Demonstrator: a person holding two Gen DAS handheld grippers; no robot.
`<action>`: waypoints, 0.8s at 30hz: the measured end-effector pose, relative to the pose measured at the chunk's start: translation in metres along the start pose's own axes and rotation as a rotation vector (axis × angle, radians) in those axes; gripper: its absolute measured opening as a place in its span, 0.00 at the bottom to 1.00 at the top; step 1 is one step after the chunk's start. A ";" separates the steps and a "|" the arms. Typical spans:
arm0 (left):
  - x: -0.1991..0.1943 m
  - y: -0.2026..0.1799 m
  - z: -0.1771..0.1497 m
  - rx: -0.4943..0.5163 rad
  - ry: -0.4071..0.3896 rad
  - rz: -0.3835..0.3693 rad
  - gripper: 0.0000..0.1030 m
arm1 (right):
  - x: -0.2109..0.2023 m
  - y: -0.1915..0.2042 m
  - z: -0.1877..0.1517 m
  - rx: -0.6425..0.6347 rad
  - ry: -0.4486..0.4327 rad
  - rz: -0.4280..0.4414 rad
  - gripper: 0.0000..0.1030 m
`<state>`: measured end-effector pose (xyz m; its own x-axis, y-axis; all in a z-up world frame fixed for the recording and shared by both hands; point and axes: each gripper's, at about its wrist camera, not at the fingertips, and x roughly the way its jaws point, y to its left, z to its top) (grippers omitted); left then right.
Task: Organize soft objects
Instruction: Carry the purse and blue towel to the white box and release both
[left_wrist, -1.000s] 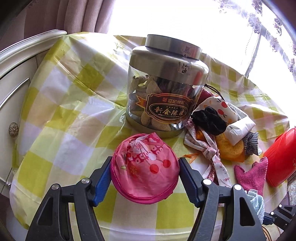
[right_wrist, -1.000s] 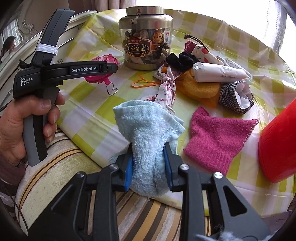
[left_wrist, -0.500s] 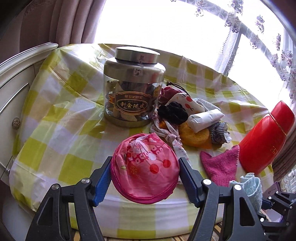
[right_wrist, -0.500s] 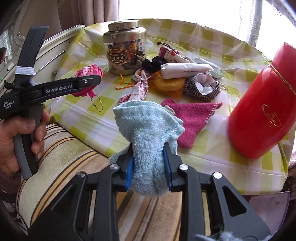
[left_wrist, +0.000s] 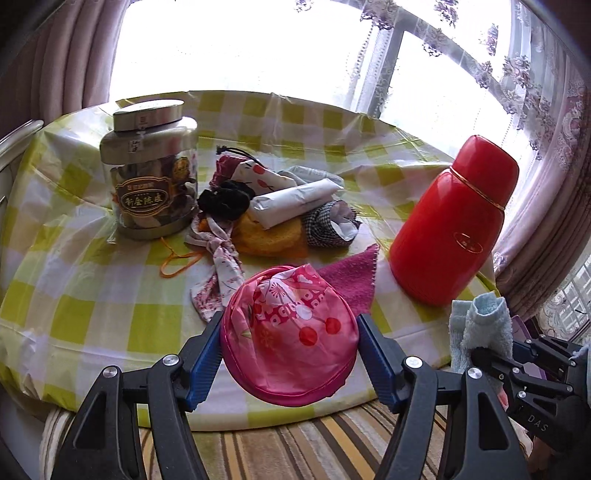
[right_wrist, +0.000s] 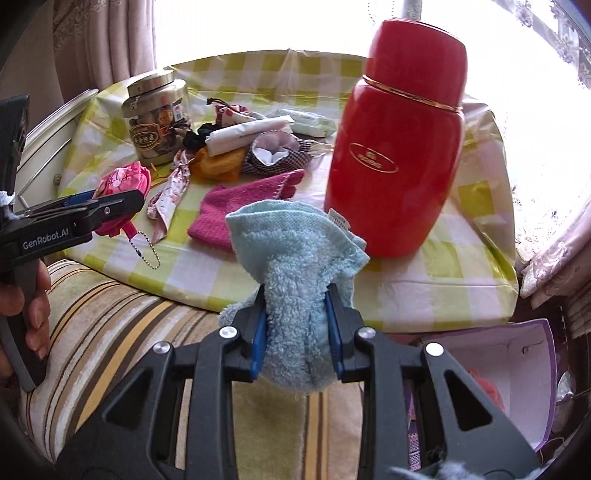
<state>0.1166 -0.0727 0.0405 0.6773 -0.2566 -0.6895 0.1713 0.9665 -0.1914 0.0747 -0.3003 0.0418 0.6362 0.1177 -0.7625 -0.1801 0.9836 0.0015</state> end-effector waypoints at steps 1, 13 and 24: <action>0.001 -0.008 -0.001 0.012 0.004 -0.012 0.68 | -0.002 -0.006 -0.002 0.012 -0.001 -0.007 0.31; 0.004 -0.098 -0.013 0.146 0.051 -0.127 0.68 | -0.031 -0.100 -0.037 0.192 -0.022 -0.104 0.31; 0.008 -0.189 -0.026 0.272 0.104 -0.286 0.68 | -0.058 -0.182 -0.074 0.325 -0.018 -0.228 0.33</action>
<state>0.0714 -0.2574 0.0528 0.5011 -0.5022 -0.7048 0.5347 0.8200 -0.2041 0.0149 -0.4962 0.0378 0.6462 -0.1090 -0.7553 0.2123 0.9764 0.0407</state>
